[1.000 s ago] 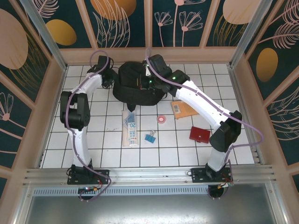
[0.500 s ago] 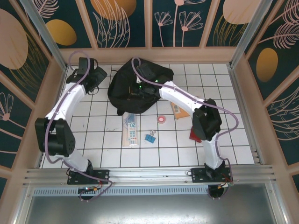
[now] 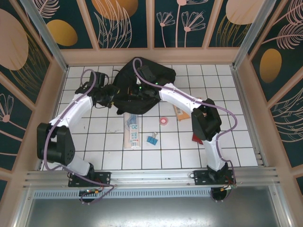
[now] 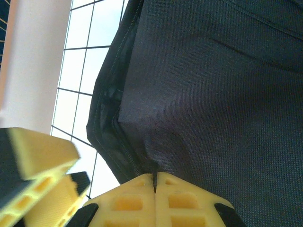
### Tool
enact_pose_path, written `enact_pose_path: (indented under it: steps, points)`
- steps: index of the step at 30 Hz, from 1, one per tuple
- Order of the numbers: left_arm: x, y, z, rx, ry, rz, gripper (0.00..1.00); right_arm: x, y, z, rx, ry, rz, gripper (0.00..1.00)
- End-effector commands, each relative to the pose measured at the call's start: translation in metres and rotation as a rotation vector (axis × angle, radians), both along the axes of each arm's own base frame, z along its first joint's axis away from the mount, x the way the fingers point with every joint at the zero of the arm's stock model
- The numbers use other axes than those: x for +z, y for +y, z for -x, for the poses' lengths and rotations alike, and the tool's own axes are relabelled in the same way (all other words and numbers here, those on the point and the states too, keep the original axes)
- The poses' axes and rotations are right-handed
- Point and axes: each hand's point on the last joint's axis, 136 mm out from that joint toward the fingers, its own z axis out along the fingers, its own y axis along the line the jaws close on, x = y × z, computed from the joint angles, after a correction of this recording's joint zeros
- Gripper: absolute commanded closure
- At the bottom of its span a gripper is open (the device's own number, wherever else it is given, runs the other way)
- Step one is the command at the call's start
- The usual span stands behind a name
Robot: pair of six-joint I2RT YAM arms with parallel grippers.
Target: Pack books, pencil case, and school supplies into a backpack
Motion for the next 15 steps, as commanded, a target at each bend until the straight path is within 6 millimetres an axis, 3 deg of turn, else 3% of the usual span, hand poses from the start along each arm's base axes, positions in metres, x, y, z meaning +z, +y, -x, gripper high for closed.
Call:
enact_pose_path:
  steps: [1,9,15]
  points:
    - [-0.019,-0.008,0.002,-0.004,0.079,-0.002,0.41,0.015,-0.005,-0.005,-0.034,-0.032,-0.022,1.00]
    - [-0.027,-0.007,0.005,-0.001,0.092,-0.015,0.56,0.005,-0.007,-0.001,-0.031,-0.011,-0.015,1.00]
    - [-0.036,-0.006,0.003,-0.006,0.101,-0.026,0.79,0.002,-0.007,0.000,-0.029,-0.008,-0.010,1.00]
